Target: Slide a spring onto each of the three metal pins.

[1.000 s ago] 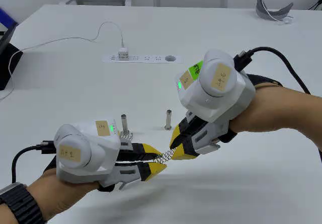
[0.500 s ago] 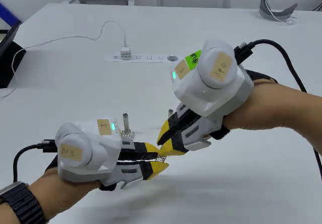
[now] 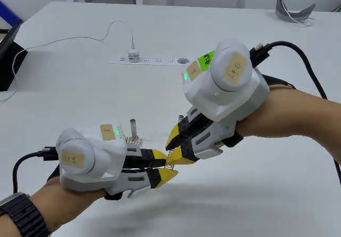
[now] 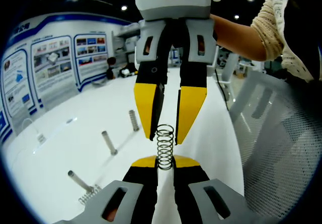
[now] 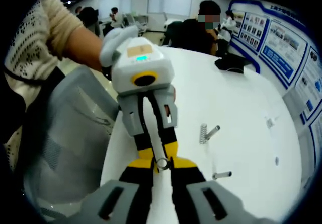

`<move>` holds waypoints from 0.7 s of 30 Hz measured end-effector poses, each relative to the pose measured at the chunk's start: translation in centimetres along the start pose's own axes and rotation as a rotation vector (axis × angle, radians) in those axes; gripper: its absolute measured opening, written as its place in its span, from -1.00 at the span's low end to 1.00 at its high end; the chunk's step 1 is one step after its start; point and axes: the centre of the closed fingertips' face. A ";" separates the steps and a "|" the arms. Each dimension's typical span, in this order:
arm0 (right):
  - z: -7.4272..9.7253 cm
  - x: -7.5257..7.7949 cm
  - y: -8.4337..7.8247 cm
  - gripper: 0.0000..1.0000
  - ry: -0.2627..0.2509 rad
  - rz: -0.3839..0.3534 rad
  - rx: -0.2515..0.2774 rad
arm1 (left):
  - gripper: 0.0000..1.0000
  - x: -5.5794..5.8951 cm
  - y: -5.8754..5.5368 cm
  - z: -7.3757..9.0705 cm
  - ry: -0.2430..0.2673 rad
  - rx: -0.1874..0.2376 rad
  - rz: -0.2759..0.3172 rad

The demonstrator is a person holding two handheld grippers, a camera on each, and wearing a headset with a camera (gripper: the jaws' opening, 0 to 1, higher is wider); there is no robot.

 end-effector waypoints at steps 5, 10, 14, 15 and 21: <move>-0.2 0.4 -0.4 -0.74 -0.010 -0.025 0.008 | -0.79 -0.3 0.4 0.3 0.003 0.029 0.023; -0.2 0.5 -0.2 -0.74 -0.011 -0.039 0.024 | -0.79 -0.3 0.4 0.3 0.005 0.030 0.028; -0.2 0.6 0.0 -0.75 -0.013 -0.046 0.034 | -0.79 -0.4 0.5 0.3 0.007 0.034 0.033; -0.2 0.6 0.0 -0.75 -0.013 -0.048 0.036 | -0.79 -0.4 0.5 0.3 0.008 0.035 0.034; -0.3 0.8 0.2 -0.76 -0.014 -0.054 0.040 | -0.78 -0.7 0.5 0.4 0.017 0.040 0.038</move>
Point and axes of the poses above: the centre of the closed fingertips' face, and the gripper's own axes: z roughly backward along the fingers, x roughly to its right, y roughly out of its top, and after that the axes turned 12 degrees about -x, right-handed
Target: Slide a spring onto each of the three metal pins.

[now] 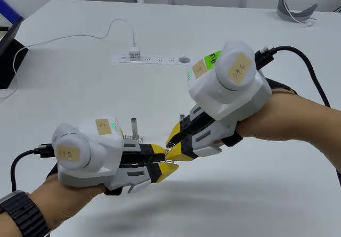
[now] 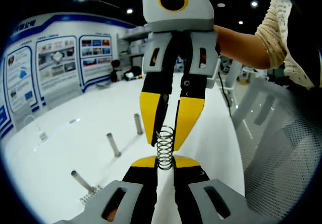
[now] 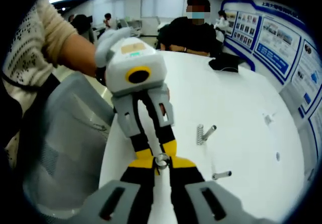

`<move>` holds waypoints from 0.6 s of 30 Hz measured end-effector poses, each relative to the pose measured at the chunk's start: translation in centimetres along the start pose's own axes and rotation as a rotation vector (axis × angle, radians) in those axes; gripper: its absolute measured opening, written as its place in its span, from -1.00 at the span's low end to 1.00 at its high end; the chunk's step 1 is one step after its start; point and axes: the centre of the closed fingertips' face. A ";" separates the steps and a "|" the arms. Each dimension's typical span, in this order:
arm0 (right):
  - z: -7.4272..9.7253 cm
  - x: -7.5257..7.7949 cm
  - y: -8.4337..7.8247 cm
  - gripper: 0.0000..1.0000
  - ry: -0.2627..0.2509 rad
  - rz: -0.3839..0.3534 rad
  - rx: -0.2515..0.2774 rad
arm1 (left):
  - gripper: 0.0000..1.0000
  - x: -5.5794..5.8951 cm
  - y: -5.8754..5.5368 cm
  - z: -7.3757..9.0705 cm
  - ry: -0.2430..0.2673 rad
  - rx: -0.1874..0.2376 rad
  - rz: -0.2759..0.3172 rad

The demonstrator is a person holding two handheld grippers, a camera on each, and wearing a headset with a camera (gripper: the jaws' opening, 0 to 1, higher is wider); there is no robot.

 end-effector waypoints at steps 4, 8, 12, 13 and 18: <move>0.0 0.2 0.0 -0.76 0.000 -0.006 0.001 | -0.77 -0.2 0.0 0.0 0.009 0.003 0.010; 0.0 0.3 -0.1 -0.76 -0.001 -0.011 -0.003 | -0.70 -0.3 -0.2 0.1 0.017 -0.001 0.016; 0.0 0.4 -0.2 -0.76 -0.002 -0.018 -0.004 | -0.61 -0.6 -0.5 0.4 0.025 0.001 0.038; 0.0 0.5 -0.2 -0.76 -0.003 -0.020 -0.004 | -0.59 -0.7 -0.5 0.5 0.027 0.003 0.044; 0.2 1.1 -0.4 -0.76 -0.016 -0.035 -0.003 | -0.47 -1.1 -0.8 0.9 0.044 0.007 0.070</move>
Point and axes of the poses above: the centre of the closed fingertips' face, and the gripper's own axes: z roughly backward along the fingers, x roughly to its right, y roughly out of its top, and after that the axes turned 12 degrees about -x, right-handed
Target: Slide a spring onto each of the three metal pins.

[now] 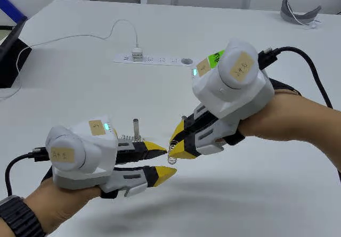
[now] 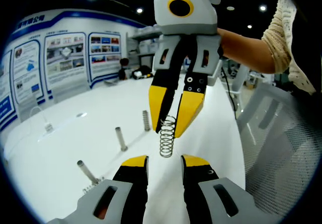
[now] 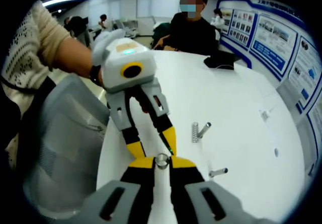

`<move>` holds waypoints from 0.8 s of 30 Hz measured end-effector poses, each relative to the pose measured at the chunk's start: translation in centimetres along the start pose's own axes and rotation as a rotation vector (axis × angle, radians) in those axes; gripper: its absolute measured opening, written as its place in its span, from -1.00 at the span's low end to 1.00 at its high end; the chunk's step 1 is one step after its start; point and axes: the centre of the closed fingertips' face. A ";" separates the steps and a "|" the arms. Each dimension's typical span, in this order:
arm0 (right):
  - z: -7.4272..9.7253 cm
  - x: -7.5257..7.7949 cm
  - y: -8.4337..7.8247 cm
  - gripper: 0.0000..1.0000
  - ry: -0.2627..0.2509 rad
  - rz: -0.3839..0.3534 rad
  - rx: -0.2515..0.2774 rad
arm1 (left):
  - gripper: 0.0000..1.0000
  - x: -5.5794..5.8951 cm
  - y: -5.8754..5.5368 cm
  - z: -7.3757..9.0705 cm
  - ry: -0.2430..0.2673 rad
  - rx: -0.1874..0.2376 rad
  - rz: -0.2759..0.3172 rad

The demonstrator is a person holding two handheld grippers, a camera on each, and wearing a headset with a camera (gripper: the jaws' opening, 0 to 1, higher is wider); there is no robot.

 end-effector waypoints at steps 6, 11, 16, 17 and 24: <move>0.5 1.1 -0.4 -0.76 -0.025 -0.030 0.005 | -0.35 -0.8 -0.6 0.8 0.033 0.002 0.031; 0.8 1.8 -0.6 -0.76 -0.041 -0.052 0.011 | -0.29 -1.3 -1.3 1.6 0.059 0.003 0.059; 0.8 2.3 -0.8 -0.76 -0.049 -0.066 0.011 | -0.22 -1.8 -2.0 2.4 0.086 0.006 0.086; 0.8 2.3 -0.9 -0.76 -0.050 -0.068 0.010 | -0.21 -1.9 -2.0 2.5 0.090 0.006 0.091; 0.8 3.0 -1.2 -0.76 -0.057 -0.084 0.008 | -0.14 -2.2 -3.0 3.2 0.119 0.008 0.130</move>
Point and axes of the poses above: the centre of the closed fingertips' face, and the gripper's own axes: z roughly backward along the fingers, x roughly to its right, y roughly out of its top, and after that the axes turned 12 degrees about -x, right-handed
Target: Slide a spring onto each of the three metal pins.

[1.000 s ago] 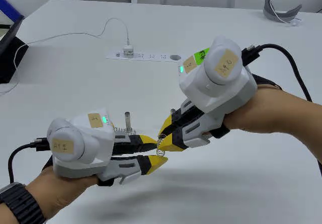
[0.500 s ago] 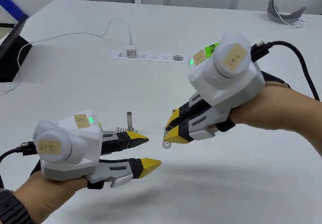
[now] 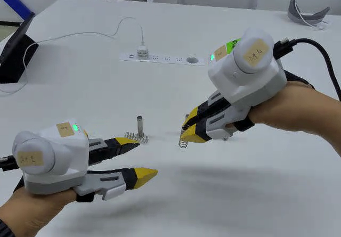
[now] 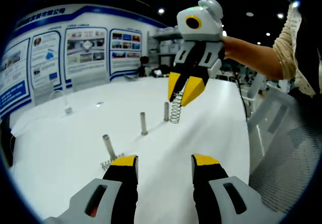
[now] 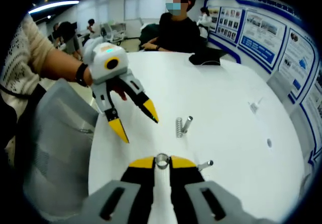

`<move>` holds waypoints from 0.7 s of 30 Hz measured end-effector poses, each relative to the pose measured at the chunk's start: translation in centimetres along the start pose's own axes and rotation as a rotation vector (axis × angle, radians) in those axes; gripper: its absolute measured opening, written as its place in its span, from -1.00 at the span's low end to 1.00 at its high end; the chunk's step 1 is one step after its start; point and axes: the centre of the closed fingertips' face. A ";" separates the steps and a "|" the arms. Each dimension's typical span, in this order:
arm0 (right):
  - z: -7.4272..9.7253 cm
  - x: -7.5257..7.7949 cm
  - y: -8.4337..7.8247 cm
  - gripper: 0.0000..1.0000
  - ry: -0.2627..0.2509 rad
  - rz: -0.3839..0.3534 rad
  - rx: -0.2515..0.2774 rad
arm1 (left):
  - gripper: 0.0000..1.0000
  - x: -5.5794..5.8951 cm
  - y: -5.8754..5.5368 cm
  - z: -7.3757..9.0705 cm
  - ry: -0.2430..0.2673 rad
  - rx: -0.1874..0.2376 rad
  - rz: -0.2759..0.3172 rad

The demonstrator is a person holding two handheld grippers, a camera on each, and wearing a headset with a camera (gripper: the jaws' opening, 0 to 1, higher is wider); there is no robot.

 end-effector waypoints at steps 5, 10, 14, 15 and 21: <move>0.0 0.8 -0.4 -0.76 -0.007 -0.024 -0.005 | -0.11 -0.3 -0.4 0.4 0.016 0.005 0.022; -0.1 1.8 -0.6 -0.76 -0.019 -0.051 -0.001 | -0.07 -0.4 -0.5 0.7 0.028 0.006 0.032; 0.1 2.8 -0.6 -0.76 -0.040 -0.077 0.007 | -0.06 -0.4 -0.6 0.8 0.032 0.004 0.037; 0.2 3.1 -0.6 -0.76 -0.045 -0.086 0.009 | -0.06 -0.5 -0.6 0.8 0.033 0.004 0.039; 0.3 4.7 -0.7 -0.76 -0.080 -0.122 0.016 | -0.05 -0.5 -0.8 0.9 0.035 0.002 0.046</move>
Point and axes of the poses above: the centre of the closed fingertips' face, and the gripper's own axes: z roughly backward along the fingers, x roughly to its right, y roughly out of its top, and after that the axes turned 12 degrees about -x, right-handed
